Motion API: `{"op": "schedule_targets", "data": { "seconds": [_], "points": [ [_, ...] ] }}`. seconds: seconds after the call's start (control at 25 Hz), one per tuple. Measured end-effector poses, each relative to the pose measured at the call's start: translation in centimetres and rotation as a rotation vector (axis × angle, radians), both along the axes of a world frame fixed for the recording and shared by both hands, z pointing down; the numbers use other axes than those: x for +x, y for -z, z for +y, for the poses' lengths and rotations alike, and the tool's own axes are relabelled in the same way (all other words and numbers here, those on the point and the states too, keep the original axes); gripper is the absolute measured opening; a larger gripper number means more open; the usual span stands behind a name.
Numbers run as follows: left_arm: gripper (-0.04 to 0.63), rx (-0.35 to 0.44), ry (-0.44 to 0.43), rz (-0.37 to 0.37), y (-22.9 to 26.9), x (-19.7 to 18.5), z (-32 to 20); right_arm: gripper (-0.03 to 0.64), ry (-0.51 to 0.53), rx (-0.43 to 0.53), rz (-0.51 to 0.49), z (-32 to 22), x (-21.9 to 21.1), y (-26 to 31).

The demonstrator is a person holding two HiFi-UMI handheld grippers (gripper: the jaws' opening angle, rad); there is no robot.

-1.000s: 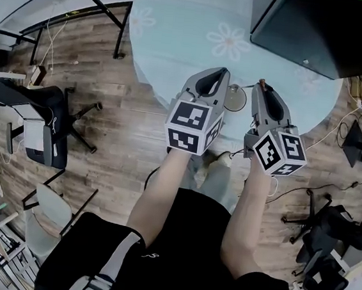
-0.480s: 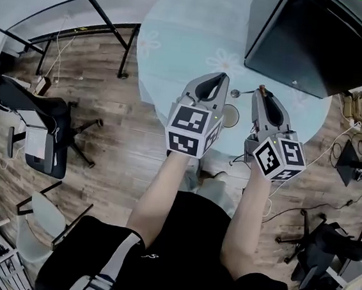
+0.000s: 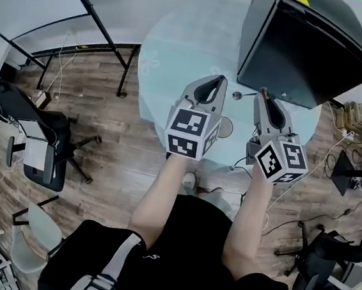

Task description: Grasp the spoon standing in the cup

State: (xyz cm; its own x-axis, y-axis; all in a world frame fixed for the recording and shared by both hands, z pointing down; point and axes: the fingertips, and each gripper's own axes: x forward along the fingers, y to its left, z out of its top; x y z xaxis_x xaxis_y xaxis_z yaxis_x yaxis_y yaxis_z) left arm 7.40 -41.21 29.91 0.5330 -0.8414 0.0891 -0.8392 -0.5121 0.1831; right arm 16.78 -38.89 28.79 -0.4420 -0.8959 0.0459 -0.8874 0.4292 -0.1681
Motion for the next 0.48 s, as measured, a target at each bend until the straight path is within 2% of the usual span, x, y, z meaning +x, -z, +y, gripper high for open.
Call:
{"op": "schedule_targets", "data": {
  "seconds": [0.48],
  "points": [
    [0.011, 0.092, -0.014, 0.025, 4.2, 0.5, 0.1, 0.051, -0.008, 0.095, 0.027, 0.9, 0.6, 4.2]
  ]
}}
